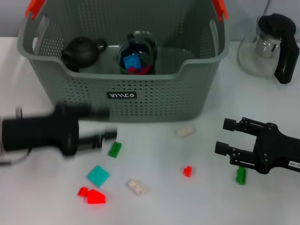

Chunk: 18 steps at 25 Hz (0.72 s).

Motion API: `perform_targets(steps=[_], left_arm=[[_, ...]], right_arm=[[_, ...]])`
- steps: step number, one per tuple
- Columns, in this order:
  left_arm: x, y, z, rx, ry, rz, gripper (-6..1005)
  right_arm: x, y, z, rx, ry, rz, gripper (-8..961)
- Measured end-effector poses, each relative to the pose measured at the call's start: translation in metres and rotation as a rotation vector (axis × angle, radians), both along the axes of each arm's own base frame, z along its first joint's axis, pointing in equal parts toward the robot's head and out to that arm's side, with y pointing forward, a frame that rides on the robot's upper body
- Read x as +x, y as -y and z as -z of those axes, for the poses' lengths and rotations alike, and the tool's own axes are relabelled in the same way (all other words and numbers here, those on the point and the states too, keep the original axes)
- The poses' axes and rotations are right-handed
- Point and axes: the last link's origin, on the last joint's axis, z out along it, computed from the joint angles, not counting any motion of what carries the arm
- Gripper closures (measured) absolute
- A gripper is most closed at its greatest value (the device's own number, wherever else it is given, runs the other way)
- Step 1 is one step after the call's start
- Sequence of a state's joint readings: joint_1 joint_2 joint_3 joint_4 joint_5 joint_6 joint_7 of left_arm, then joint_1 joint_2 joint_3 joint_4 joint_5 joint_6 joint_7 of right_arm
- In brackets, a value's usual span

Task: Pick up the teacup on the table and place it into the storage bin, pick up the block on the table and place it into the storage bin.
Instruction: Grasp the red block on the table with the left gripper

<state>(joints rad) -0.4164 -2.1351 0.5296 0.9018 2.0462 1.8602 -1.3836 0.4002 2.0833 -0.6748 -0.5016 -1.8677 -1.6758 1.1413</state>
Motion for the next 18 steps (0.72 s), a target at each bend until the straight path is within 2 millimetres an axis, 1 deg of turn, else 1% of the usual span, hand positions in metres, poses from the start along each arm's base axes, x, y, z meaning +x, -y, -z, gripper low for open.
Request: perform_targets(steps=[1, 2, 3, 10, 13, 18], left_arm=[[0.0, 0.0, 0.0, 0.0, 0.0, 0.0, 445], [-0.011, 0.011, 0.008, -0.015, -0.06, 0.014, 445], [-0.019, 0.017, 0.011, -0.018, -0.104, 0.024, 445], [-0.045, 0.038, 0.021, 0.033, -0.232, 0.097, 447], [-0.053, 0.044, 0.028, 0.062, -0.256, 0.116, 448], [-0.063, 0.046, 0.041, 0.061, -0.29, 0.098, 449]], right_arm=[[0.0, 0.0, 0.0, 0.0, 0.001, 0.002, 193], [0.001, 0.0, 0.0, 0.001, 0.003, 0.005, 193], [0.001, -0.001, 0.0, 0.001, 0.005, 0.008, 193], [0.004, -0.002, -0.001, 0.005, 0.014, 0.02, 193], [0.004, -0.002, -0.001, 0.006, 0.015, 0.021, 193], [0.003, -0.003, -0.001, 0.006, 0.015, 0.02, 193]])
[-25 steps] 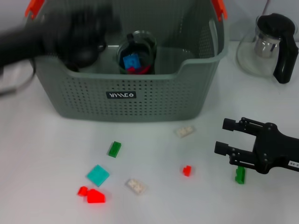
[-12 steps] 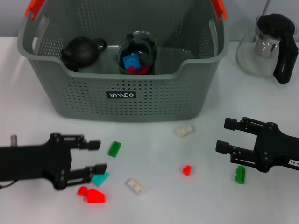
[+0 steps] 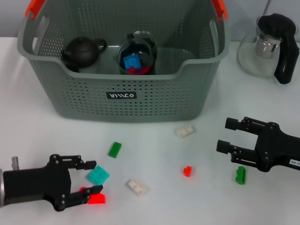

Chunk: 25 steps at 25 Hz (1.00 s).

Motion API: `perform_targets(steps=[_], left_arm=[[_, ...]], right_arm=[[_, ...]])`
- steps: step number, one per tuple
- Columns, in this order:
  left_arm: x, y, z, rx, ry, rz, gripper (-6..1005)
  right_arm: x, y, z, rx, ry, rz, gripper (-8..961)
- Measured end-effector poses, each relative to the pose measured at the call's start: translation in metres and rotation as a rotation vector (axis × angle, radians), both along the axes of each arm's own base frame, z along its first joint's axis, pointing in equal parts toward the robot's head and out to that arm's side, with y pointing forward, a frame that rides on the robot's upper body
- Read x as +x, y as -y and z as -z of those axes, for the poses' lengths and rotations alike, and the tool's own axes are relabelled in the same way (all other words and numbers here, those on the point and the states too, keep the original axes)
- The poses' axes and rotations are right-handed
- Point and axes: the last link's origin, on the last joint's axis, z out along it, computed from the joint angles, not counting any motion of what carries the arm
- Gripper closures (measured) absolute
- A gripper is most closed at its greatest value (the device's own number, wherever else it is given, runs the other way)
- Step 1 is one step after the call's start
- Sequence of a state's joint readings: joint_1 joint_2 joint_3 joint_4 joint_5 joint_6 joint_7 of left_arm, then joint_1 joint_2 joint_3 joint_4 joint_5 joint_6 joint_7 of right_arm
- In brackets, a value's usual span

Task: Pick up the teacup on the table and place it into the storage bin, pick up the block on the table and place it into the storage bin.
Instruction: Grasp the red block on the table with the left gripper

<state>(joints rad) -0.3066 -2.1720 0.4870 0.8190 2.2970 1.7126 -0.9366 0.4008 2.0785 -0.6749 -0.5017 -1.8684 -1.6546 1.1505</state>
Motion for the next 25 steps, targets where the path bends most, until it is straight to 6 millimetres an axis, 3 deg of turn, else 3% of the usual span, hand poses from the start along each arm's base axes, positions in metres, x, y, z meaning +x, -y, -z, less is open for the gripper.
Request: perform_targets(steps=[13, 25], left_arm=[[-0.018, 0.011, 0.008, -0.047, -0.08, -0.056, 449], [-0.023, 0.01, 0.009, -0.033, -0.098, -0.078, 477]], right_arm=[[-0.001, -0.001, 0.0, 0.001, 0.001, -0.002, 193], [0.0, -0.001, 0.0, 0.003, 0.004, 0.001, 193]])
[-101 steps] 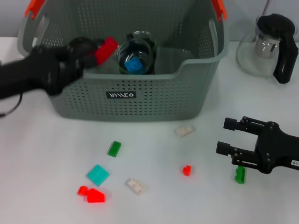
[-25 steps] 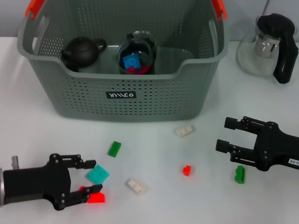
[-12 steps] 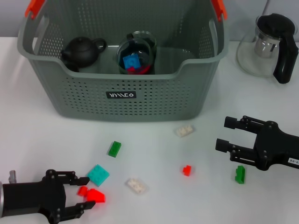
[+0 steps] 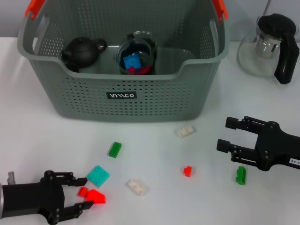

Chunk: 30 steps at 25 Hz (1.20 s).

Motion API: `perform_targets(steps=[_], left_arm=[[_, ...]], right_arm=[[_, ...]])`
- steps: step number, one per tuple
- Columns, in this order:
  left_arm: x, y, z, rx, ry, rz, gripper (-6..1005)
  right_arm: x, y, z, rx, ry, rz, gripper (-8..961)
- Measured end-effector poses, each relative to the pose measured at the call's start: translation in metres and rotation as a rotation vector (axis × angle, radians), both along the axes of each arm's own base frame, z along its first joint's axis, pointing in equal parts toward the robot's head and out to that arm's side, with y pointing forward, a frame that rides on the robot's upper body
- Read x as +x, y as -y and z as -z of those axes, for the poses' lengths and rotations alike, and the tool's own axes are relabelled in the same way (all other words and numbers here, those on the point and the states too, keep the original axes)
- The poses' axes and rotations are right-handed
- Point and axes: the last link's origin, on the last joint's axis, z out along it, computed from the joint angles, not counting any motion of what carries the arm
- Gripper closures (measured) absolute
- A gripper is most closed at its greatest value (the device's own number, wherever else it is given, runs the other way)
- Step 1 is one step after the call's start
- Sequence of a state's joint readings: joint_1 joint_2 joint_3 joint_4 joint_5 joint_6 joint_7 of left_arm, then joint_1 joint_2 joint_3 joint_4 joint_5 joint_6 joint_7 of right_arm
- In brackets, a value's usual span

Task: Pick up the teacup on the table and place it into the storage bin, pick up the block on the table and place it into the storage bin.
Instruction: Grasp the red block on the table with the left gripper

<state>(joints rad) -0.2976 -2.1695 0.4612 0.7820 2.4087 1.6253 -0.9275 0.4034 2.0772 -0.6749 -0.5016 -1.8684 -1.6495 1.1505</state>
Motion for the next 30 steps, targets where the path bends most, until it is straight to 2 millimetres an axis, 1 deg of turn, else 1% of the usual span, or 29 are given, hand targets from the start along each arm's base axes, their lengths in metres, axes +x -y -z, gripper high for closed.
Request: perform_targets(steps=[4, 9, 23, 30], left_arm=[[-0.0015, 0.0001, -0.0024, 0.008, -0.003, -0.005, 501], [-0.0037, 0.004, -0.0034, -0.006, -0.011, -0.01, 636], [-0.0027, 0.0016, -0.0009, -0.006, -0.012, -0.014, 654], [-0.0049, -0.0048, -0.002, -0.003, -0.022, -0.078, 664]], right_arm=[[0.0001, -0.0001, -0.0001, 0.0, 0.001, 0.0, 193], [0.0001, -0.0001, -0.0001, 0.0, 0.001, 0.0, 193], [-0.0003, -0.0003, -0.0001, -0.001, 0.0, 0.0, 193], [0.0001, 0.0, -0.0001, -0.001, 0.0, 0.001, 193]])
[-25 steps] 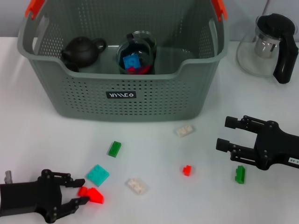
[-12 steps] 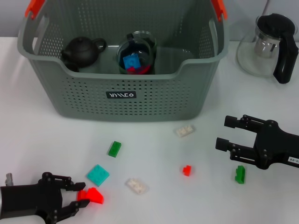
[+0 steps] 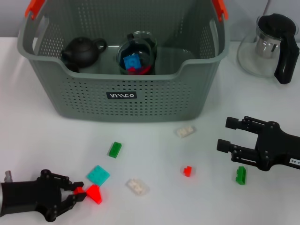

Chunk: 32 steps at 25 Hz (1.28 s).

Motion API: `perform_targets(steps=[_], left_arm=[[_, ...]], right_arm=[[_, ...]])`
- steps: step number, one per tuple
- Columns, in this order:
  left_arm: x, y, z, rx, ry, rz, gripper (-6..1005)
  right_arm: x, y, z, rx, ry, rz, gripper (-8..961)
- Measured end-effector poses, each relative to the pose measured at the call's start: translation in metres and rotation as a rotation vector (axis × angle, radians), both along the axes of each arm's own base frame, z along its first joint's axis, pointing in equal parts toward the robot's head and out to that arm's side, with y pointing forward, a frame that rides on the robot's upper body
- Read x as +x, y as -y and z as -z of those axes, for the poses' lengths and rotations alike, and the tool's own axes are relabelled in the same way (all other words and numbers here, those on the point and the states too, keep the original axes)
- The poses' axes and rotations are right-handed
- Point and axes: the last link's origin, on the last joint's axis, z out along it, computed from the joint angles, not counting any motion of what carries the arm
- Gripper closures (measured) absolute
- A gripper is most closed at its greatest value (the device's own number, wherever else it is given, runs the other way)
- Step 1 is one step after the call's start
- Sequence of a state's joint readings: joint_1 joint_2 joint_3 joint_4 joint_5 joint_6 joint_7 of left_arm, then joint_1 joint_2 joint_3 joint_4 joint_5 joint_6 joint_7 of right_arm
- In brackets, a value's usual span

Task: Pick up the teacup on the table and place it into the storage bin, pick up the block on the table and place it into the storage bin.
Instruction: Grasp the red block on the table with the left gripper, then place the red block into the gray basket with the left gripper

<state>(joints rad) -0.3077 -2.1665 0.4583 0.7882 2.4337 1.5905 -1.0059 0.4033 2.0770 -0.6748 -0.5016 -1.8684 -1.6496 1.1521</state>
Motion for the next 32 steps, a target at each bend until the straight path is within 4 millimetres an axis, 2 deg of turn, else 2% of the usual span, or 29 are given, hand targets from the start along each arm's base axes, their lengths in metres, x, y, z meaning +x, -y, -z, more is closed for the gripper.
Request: perform_targets(steps=[1, 5, 11, 18, 28, 32], left_arm=[[0.0, 0.0, 0.0, 0.0, -0.001, 0.0, 665], [0.002, 0.0, -0.003, -0.004, 0.003, 0.003, 806], [0.009, 0.001, -0.019, 0.008, 0.038, 0.023, 806], [0.037, -0.007, -0.05, 0.058, 0.254, 0.12, 805], [0.086, -0.036, -0.063, 0.131, 0.57, 0.216, 804], [0.107, -0.063, -0.071, 0.164, 0.625, 0.22, 804]], right_arm=[[0.0, 0.0, 0.0, 0.0, 0.0, 0.0, 193], [0.0, 0.0, 0.0, 0.0, 0.0, -0.001, 193], [-0.001, -0.001, 0.0, 0.0, 0.0, -0.004, 193], [-0.002, -0.002, 0.0, 0.0, 0.001, -0.006, 193], [-0.001, -0.001, 0.0, 0.0, -0.001, -0.006, 193], [-0.001, 0.0, 0.0, 0.0, 0.0, -0.004, 193]])
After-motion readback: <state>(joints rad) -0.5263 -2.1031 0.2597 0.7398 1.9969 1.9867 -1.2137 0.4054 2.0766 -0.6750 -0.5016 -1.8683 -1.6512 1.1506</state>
